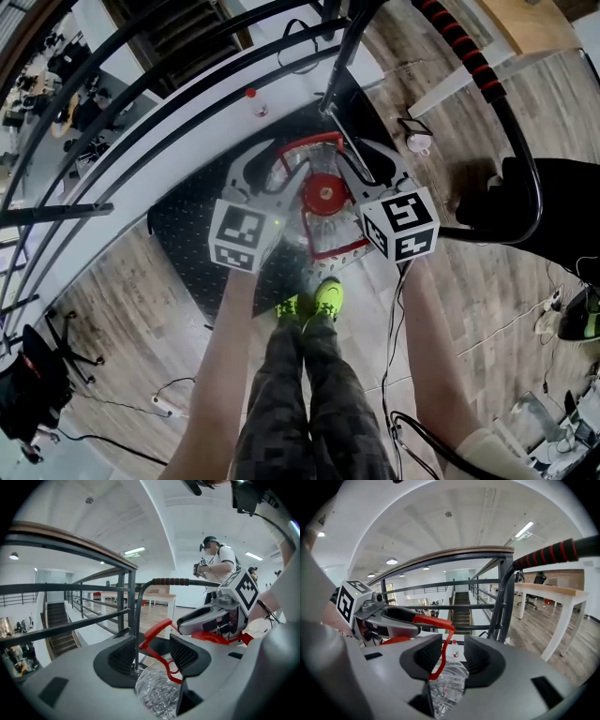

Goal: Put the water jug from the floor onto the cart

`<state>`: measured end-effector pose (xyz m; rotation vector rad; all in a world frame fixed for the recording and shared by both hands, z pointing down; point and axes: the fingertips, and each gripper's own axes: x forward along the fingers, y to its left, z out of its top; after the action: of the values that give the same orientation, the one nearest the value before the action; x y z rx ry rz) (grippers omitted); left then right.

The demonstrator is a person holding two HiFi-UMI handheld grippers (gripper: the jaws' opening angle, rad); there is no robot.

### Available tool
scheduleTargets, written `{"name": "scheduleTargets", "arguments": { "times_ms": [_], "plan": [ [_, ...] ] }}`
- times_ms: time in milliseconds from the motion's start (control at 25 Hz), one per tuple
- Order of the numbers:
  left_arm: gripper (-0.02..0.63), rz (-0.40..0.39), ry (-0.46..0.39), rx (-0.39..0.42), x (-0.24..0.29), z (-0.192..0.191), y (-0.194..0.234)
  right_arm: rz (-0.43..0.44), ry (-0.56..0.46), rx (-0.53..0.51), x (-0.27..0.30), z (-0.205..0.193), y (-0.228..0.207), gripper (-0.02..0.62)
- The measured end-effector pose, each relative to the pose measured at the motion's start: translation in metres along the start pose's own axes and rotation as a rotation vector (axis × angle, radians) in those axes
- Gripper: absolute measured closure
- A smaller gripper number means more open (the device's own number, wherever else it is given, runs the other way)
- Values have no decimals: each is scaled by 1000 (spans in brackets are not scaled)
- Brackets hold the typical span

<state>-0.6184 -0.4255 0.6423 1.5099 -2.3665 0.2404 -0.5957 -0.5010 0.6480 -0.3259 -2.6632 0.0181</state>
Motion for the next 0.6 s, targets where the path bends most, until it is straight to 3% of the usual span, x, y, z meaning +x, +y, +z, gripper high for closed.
{"name": "scheduleTargets", "arguments": {
  "times_ms": [200,480,560,600],
  "plan": [
    [405,10,-23,43,-5,20,-2,-40,-60,35,-12,19,-5,468],
    [413,13,-35,132,-17,51,-9,-22,-89,-13,-26,46,14,473],
    [453,29,-43,185,-22,63,-11,-17,-105,-27,-31,54,21,508],
    [516,38,-53,207,-26,69,-12,-15,-113,-31,-34,57,24,528]
  ]
}}
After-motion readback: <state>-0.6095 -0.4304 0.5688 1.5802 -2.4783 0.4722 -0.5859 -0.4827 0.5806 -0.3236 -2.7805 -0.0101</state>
